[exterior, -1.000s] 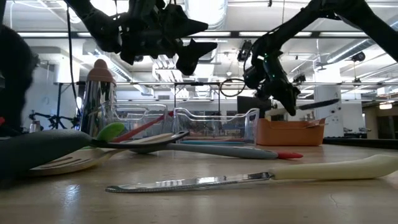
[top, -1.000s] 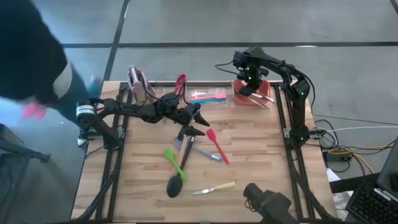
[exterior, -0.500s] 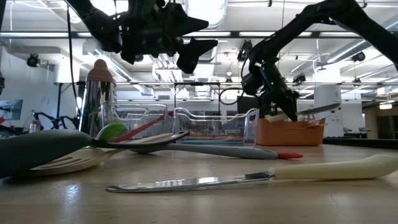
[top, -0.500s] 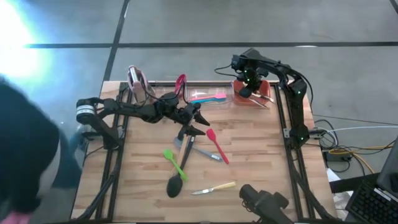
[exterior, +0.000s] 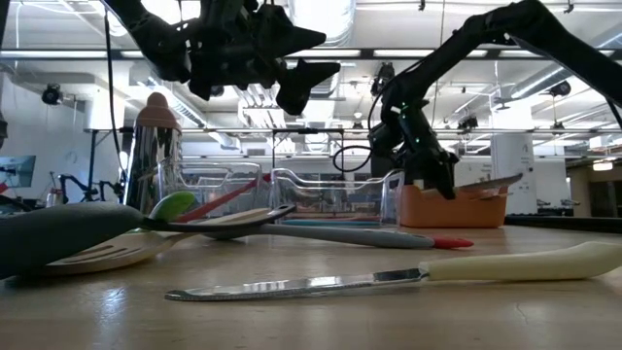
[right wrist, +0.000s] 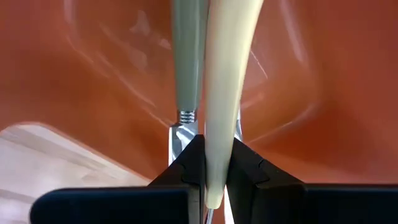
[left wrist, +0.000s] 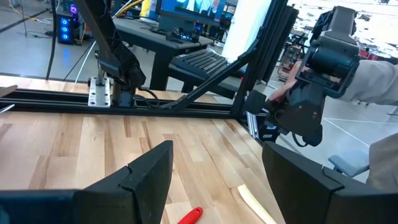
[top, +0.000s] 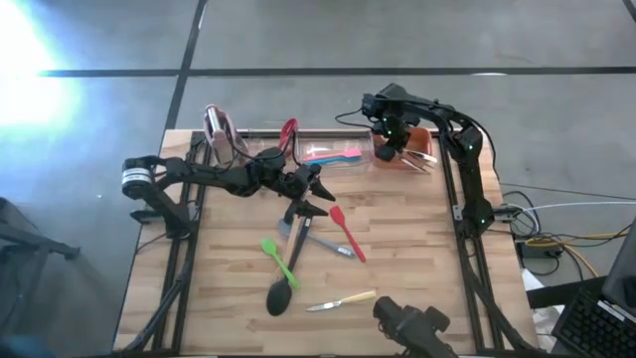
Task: Pick & Place Kitchen Items
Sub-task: Put the right yellow knife into the orange bin, then put the green spatula into the right transparent bin
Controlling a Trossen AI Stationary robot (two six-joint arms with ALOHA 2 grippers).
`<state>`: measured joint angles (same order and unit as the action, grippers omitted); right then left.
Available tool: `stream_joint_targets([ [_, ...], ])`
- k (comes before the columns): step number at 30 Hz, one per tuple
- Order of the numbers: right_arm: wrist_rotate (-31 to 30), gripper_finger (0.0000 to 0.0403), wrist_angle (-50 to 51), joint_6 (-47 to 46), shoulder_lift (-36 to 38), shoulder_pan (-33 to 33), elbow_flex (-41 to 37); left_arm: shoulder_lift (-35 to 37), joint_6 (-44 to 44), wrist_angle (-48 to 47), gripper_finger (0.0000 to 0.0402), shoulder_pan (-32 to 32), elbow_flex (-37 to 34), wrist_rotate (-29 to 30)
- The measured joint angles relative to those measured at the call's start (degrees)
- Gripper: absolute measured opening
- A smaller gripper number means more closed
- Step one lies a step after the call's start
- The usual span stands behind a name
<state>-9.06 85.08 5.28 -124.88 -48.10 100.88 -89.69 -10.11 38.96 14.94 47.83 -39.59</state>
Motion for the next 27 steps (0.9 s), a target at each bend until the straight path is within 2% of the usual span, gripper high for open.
stream_joint_targets([
  [10, 0.0, 0.0029, -0.1, -0.5, -1.9, 0.1, 0.0, 0.0, -0.1, 0.0, 0.025, 0.0, 0.0, 0.0],
  [16, -0.1, 0.0074, 0.0, -0.4, -1.9, 0.1, -0.1, 0.0, 0.0, 0.0, 0.025, 0.0, 0.0, 0.0],
  [20, -0.1, 0.0089, 0.1, -0.2, -0.8, 0.1, 0.0, 0.0, 0.0, 0.0, 0.025, 0.0, 0.0, 0.0],
  [27, -0.1, 0.0084, 2.0, -0.2, 0.1, 0.1, 3.1, 0.0, 0.0, 0.0, 0.025, 0.0, 0.0, 0.0],
])
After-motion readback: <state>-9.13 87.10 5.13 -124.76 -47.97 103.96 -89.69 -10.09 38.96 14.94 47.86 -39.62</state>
